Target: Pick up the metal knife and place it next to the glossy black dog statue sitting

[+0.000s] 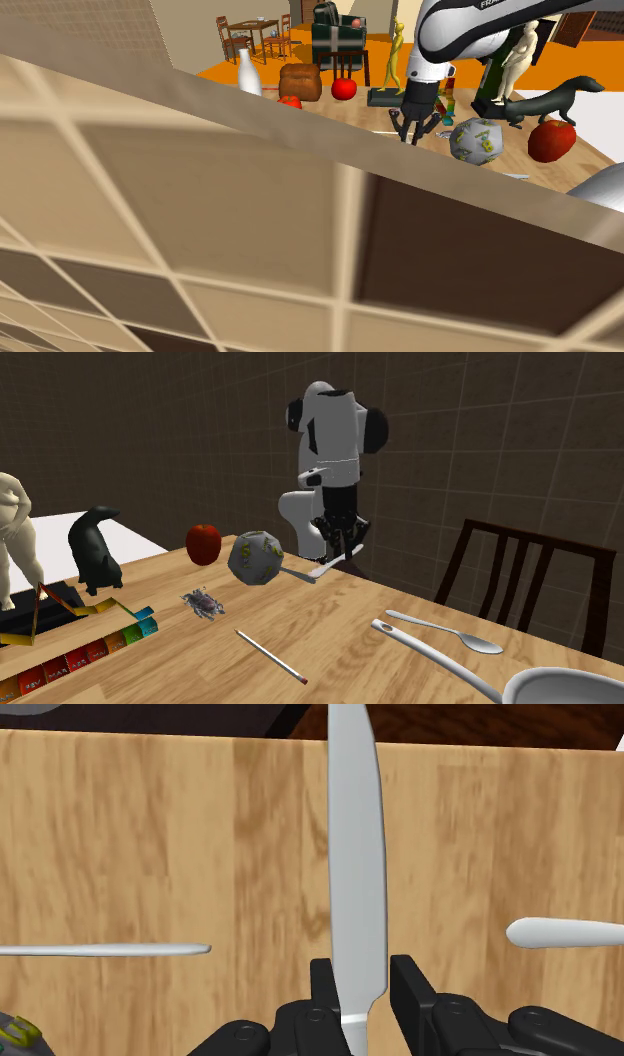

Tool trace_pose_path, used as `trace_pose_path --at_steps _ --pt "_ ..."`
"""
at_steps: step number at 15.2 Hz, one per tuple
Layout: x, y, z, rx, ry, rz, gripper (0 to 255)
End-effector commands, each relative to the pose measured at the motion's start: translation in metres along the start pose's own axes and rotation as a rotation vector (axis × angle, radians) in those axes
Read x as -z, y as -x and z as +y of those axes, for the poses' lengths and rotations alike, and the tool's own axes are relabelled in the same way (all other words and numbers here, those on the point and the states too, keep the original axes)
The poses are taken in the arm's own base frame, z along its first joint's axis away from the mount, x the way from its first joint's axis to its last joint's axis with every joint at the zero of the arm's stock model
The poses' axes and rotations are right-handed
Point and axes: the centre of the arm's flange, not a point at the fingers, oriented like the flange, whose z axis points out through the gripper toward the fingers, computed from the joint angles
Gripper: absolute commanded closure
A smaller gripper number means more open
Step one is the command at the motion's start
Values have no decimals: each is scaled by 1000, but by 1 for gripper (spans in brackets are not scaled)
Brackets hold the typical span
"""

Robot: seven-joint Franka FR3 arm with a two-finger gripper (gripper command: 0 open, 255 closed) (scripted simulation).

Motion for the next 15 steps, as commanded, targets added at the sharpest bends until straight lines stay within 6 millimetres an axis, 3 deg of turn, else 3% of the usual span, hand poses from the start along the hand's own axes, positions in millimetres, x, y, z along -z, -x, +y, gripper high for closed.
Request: trace_pose_path --at_steps 1,15 --pt "11 2 0 0 0 0 255" --pt "85 9 -4 0 0 0 255"
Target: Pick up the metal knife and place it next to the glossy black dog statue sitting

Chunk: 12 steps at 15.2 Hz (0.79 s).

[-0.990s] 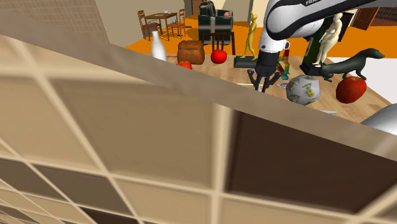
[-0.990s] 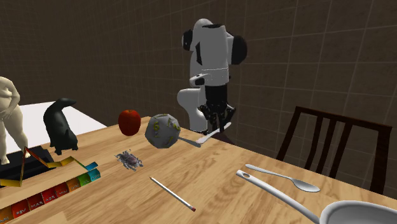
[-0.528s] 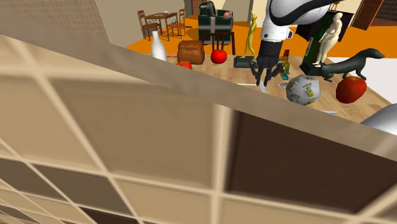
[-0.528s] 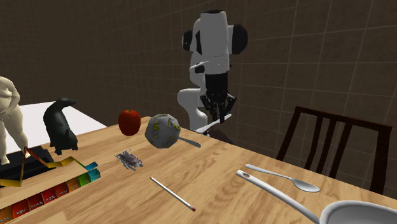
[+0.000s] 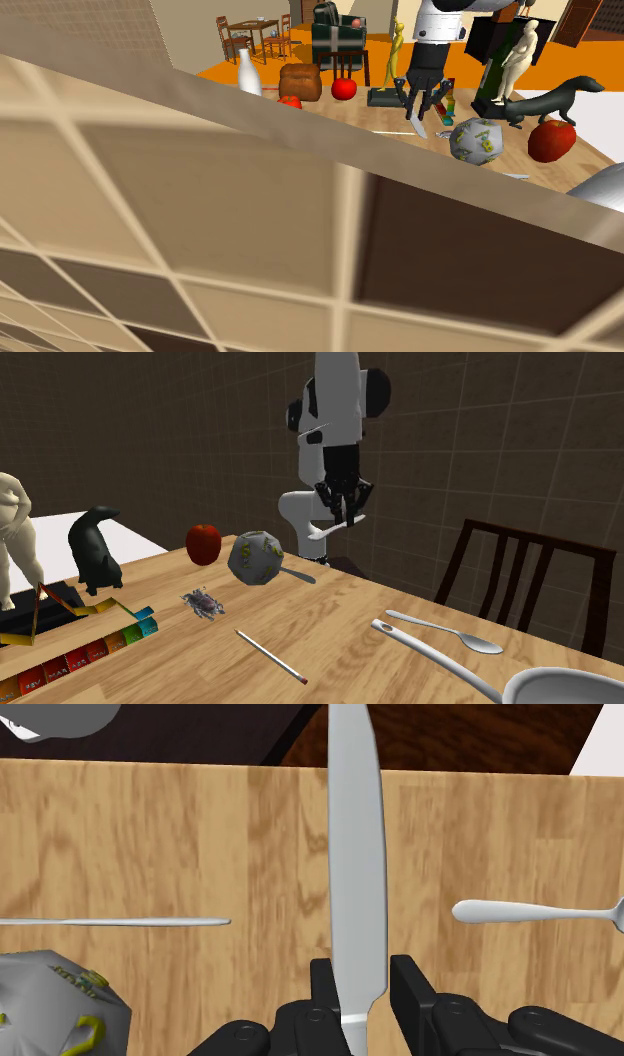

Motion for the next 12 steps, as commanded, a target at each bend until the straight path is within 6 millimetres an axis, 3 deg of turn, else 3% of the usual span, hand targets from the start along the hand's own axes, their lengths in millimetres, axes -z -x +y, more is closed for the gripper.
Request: trace_pose_path --at_steps 1,12 --pt "10 0 0 0 0 0 255" --pt "68 6 -3 0 0 0 255"
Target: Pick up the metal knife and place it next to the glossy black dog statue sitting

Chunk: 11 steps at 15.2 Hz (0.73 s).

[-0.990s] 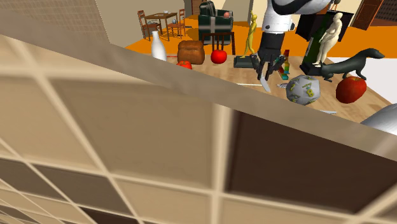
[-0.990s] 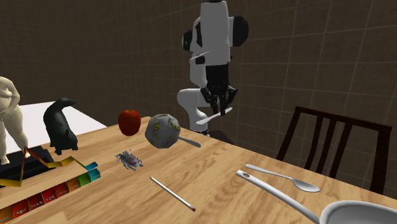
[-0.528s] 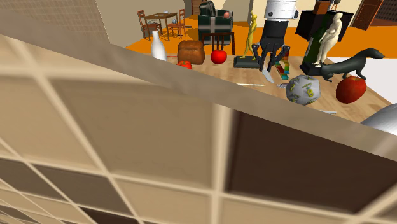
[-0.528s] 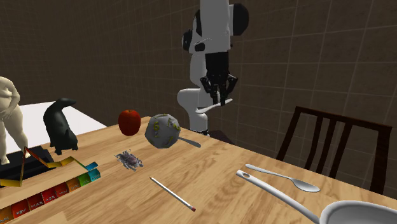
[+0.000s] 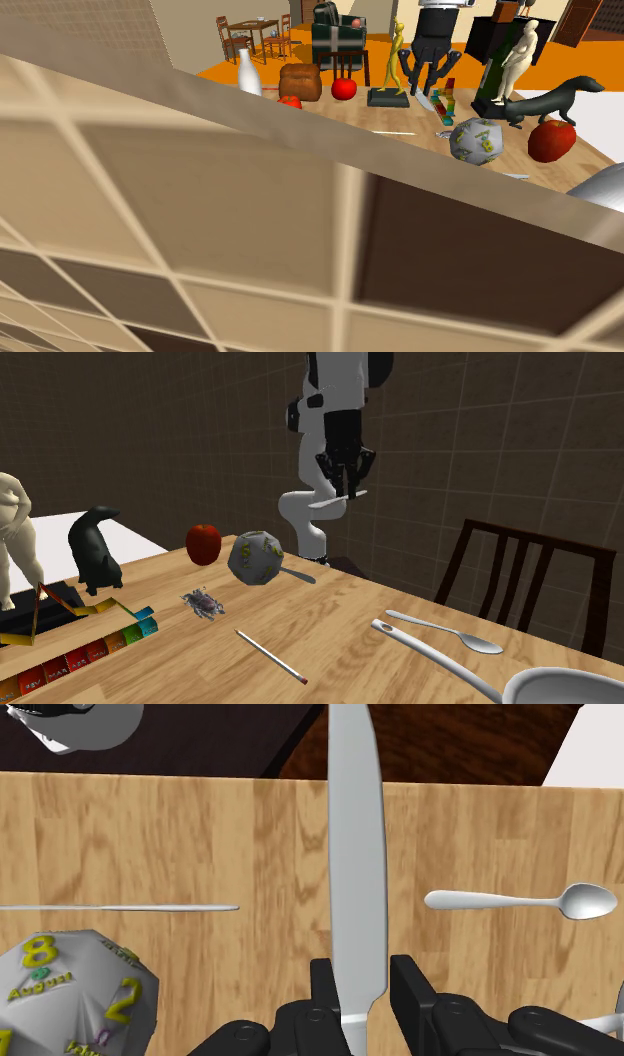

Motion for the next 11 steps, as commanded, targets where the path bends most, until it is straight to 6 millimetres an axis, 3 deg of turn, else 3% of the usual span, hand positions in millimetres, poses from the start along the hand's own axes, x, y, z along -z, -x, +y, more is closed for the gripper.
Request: trace_pose_path --at_steps 1,5,11 --pt "10 0 0 0 0 0 255" --pt "28 2 0 0 0 0 255" --pt "33 -5 78 0 0 0 255"
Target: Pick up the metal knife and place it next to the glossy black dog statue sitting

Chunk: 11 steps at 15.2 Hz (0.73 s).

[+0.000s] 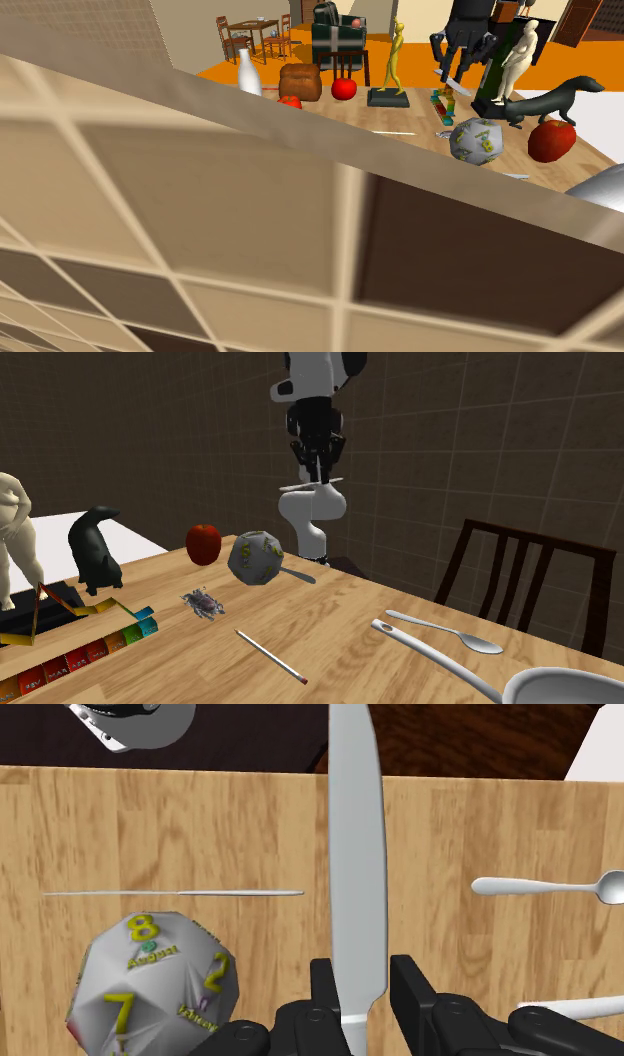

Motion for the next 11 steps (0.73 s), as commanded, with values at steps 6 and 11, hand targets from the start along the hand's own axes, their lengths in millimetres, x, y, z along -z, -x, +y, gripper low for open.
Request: trace_pose_path --at_steps 6,11 --pt "5 -8 92 2 0 0 255" --pt "8 -14 158 2 0 0 255"
